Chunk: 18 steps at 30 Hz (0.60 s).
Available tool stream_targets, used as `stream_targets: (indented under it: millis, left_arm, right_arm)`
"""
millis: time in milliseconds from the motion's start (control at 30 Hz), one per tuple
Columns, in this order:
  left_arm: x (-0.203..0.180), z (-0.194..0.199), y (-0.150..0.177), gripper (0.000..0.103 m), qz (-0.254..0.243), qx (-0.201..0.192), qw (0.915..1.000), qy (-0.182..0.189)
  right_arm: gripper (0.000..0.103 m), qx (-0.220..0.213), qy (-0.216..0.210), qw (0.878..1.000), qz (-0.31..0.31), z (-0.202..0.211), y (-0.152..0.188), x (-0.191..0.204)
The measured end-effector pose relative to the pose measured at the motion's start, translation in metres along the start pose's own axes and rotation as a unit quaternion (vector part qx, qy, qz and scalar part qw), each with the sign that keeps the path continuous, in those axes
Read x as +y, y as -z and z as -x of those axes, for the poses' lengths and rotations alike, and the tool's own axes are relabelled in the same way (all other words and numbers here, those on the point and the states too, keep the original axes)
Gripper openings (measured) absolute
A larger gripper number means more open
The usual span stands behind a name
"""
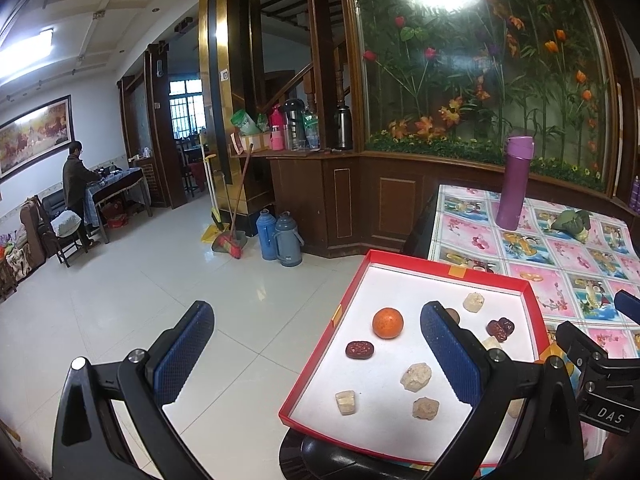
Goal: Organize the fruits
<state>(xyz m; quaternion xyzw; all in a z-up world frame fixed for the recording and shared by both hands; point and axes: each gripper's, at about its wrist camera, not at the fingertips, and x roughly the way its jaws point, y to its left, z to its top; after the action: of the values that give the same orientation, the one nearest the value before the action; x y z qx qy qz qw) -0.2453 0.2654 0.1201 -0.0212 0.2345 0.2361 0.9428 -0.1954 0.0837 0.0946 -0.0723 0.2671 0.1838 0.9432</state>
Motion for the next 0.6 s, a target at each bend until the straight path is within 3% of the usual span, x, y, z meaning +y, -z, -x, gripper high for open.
stream_targets:
  millis: [600]
  left_arm:
    - [0.0045, -0.0056, 0.006, 0.103, -0.003, 0.01, 0.9999, -0.004]
  right_arm:
    - [0.103, 0.005, -0.005, 1.0, 0.005, -0.0001, 0.0024, 0.0082]
